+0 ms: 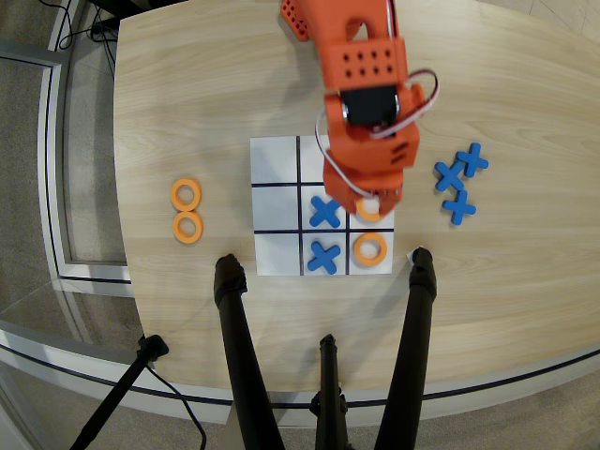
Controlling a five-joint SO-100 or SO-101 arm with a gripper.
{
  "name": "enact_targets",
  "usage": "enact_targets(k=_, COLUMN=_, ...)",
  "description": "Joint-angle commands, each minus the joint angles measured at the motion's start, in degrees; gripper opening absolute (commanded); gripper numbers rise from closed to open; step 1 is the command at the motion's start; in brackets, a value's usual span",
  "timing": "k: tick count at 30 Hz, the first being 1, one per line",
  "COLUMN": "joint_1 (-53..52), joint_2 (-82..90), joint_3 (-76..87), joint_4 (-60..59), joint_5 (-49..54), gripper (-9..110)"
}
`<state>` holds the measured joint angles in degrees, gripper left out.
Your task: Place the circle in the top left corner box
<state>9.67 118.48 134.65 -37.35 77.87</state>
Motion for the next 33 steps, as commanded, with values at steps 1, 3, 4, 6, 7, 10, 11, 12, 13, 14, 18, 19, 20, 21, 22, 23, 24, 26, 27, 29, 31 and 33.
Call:
enact_targets(k=1, joint_1=-1.14, joint_2=16.44, joint_3=6.24, joint_4=-8.79, joint_5=0.88, gripper=13)
enact_targets(k=3, joint_1=-1.58, joint_2=26.1, joint_3=12.74, joint_4=-12.48, joint_5=2.64, gripper=12)
enact_targets(k=4, joint_1=-1.93, joint_2=30.76, joint_3=16.44, joint_4=-14.24, joint_5=4.04, gripper=12)
enact_targets(k=6, joint_1=-2.64, joint_2=40.52, joint_3=24.17, joint_4=-16.88, joint_5=7.21, gripper=9)
enact_targets(k=7, joint_1=-2.99, joint_2=44.65, joint_3=27.95, joint_4=-18.19, joint_5=8.7, gripper=7)
enact_targets(k=10, joint_1=-3.52, joint_2=54.49, joint_3=36.3, joint_4=-21.45, joint_5=11.07, gripper=0)
enact_targets(k=11, joint_1=-3.6, joint_2=56.95, joint_3=38.23, joint_4=-22.41, joint_5=11.43, gripper=0)
enact_targets(k=12, joint_1=-3.78, joint_2=59.06, joint_3=39.9, joint_4=-23.47, joint_5=11.69, gripper=0)
enact_targets(k=13, joint_1=-3.96, joint_2=61.44, joint_3=41.48, joint_4=-24.61, joint_5=11.87, gripper=0)
enact_targets(k=14, joint_1=-4.13, joint_2=63.81, joint_3=43.15, joint_4=-25.84, joint_5=12.22, gripper=0)
enact_targets(k=18, joint_1=-5.98, joint_2=70.22, joint_3=48.87, joint_4=-29.18, joint_5=14.33, gripper=0)
enact_targets(k=19, joint_1=-6.42, joint_2=71.28, joint_3=48.87, joint_4=-31.9, joint_5=15.29, gripper=0)
enact_targets(k=20, joint_1=-7.21, joint_2=72.69, joint_3=48.87, joint_4=-34.8, joint_5=16.7, gripper=0)
enact_targets(k=21, joint_1=-7.56, joint_2=73.92, joint_3=48.87, joint_4=-37.0, joint_5=16.96, gripper=0)
enact_targets(k=22, joint_1=-7.73, joint_2=73.92, joint_3=48.87, joint_4=-37.53, joint_5=16.96, gripper=0)
enact_targets(k=23, joint_1=-8.26, joint_2=73.92, joint_3=48.87, joint_4=-37.53, joint_5=16.44, gripper=0)
enact_targets(k=24, joint_1=-10.02, joint_2=73.92, joint_3=48.87, joint_4=-37.53, joint_5=16.61, gripper=0)
enact_targets(k=26, joint_1=-14.41, joint_2=73.83, joint_3=48.87, joint_4=-37.44, joint_5=16.96, gripper=0)
enact_targets(k=27, joint_1=-17.14, joint_2=73.83, joint_3=48.87, joint_4=-37.35, joint_5=16.79, gripper=0)
enact_targets(k=29, joint_1=-25.58, joint_2=73.92, joint_3=48.87, joint_4=-37.53, joint_5=16.44, gripper=0)
enact_targets(k=31, joint_1=-37.44, joint_2=74.18, joint_3=48.87, joint_4=-37.53, joint_5=16.44, gripper=0)
enact_targets(k=33, joint_1=-51.33, joint_2=76.03, joint_3=48.87, joint_4=-36.91, joint_5=16.44, gripper=0)
